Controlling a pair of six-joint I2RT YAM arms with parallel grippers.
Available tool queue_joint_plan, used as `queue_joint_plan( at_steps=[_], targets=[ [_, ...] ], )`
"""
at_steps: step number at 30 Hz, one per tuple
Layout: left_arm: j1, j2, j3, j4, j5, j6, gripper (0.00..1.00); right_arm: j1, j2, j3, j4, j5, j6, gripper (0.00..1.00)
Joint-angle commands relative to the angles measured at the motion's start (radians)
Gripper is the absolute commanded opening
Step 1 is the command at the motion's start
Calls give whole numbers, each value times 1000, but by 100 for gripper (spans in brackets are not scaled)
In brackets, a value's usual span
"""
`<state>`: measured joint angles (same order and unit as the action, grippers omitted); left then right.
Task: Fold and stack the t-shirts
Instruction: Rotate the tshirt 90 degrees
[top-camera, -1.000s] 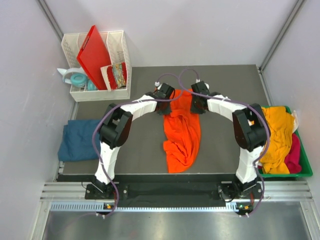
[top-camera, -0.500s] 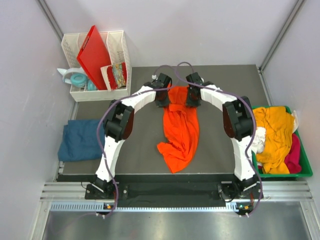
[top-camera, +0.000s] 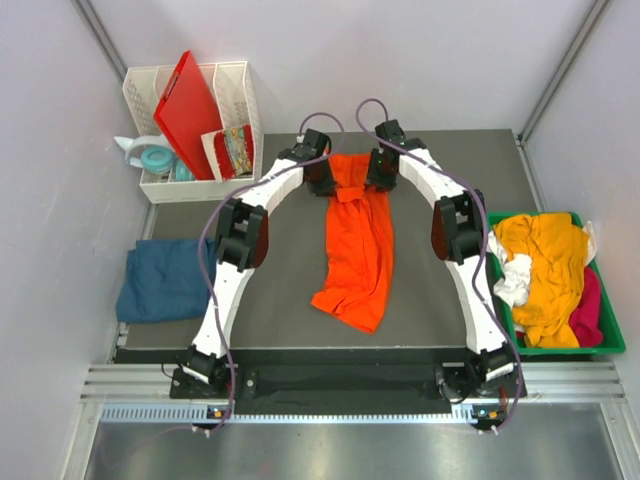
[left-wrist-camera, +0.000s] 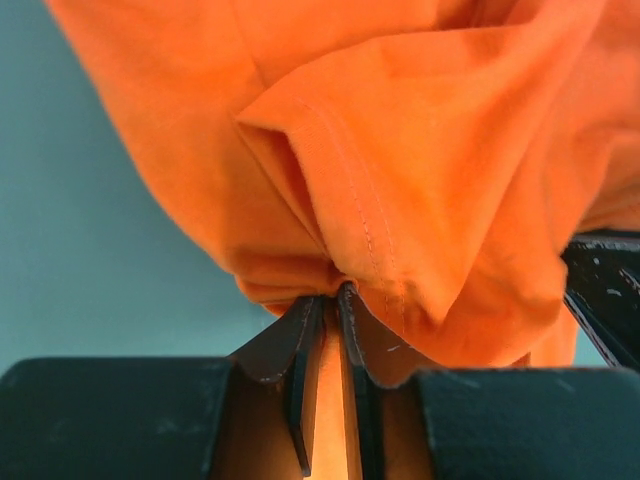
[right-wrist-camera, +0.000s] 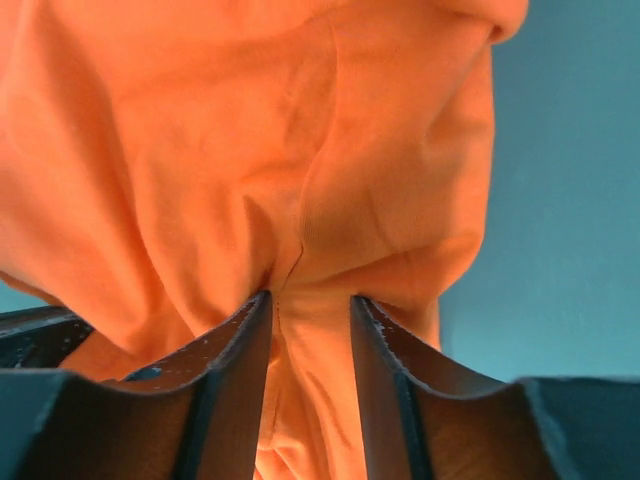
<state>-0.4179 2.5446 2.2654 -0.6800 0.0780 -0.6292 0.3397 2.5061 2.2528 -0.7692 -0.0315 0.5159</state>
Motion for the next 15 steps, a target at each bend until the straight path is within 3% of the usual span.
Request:
queue_joint_plan(
  at_steps=[1, 7, 9, 13, 15],
  targets=[
    [59, 134, 12, -12, 9, 11, 20, -22, 92, 119, -4, -28, -5, 40],
    [87, 102, 37, 10, 42, 17, 24, -24, 36, 81, 80, -56, -13, 44],
    [82, 37, -13, 45, 37, 36, 27, -10, -70, -30, 149, -15, -43, 46],
    [53, -333, -410, 336, -47, 51, 45, 37, -355, -228, 287, 88, -57, 56],
    [48, -439, -458, 338, -63, 48, 52, 57, -429, -274, 280, 131, -59, 57]
  ],
)
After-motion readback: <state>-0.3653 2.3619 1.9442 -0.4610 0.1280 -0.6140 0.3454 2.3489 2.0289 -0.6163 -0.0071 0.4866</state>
